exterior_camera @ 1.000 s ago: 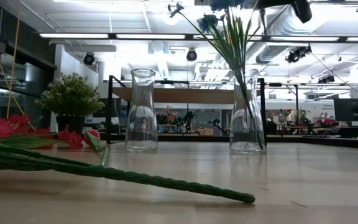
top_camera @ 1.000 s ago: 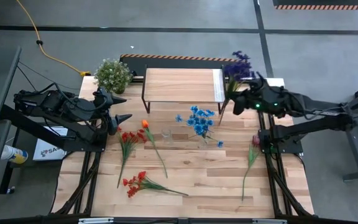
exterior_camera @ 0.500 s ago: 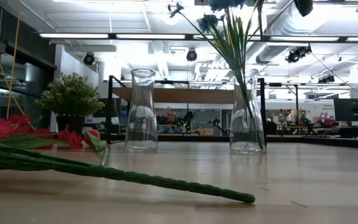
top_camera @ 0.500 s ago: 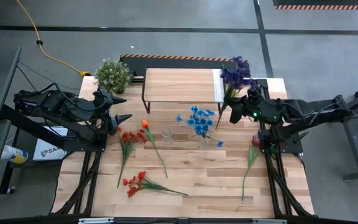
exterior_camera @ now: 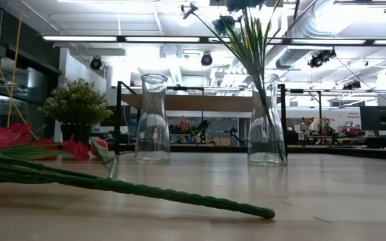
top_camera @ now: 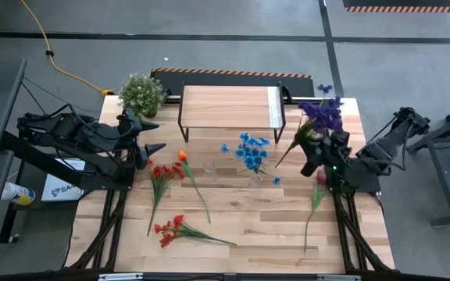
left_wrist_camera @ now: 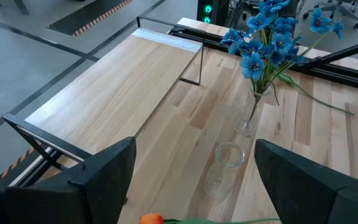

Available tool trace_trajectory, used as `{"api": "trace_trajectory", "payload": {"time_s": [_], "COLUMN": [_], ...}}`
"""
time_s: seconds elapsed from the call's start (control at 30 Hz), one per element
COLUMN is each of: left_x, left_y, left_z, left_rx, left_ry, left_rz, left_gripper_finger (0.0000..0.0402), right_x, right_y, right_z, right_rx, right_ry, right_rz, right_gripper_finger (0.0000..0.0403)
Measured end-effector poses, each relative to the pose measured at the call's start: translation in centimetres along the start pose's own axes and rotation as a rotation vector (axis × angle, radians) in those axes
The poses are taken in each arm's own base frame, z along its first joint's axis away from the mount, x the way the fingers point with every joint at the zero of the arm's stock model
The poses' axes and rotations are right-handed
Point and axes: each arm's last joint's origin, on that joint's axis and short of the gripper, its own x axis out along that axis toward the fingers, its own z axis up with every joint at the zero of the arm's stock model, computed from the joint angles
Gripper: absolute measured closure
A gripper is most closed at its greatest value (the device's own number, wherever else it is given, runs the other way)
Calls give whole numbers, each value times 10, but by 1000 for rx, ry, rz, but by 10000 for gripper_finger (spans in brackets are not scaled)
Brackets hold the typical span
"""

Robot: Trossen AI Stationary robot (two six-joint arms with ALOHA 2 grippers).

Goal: Pick and place flowers into a vace then onto a shelf
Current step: Put the violet flowers into the right transparent vase

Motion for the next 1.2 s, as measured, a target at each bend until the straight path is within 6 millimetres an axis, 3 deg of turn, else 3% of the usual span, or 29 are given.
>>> {"api": "trace_trajectory", "payload": {"time_s": [0.37, 0.87, 1.03, 1.2], "left_x": [0, 0, 0, 0], "left_y": [0, 0, 0, 0], "left_z": [0, 0, 0, 0], "left_rx": [0, 0, 0, 0], "left_ry": [0, 0, 0, 0], "left_rz": [0, 0, 0, 0], "left_gripper_finger": [41, 41, 41, 41], "right_x": [-16, -11, -10, -10], "right_y": [6, -43, -47, -41], "right_z": [-9, -84, -85, -73], "right_rx": [-74, 218, 239, 200], "right_ry": [-77, -111, -112, -114], "right_rz": [-24, -41, -41, -49], "right_gripper_finger": [398, 392, 398, 392]}}
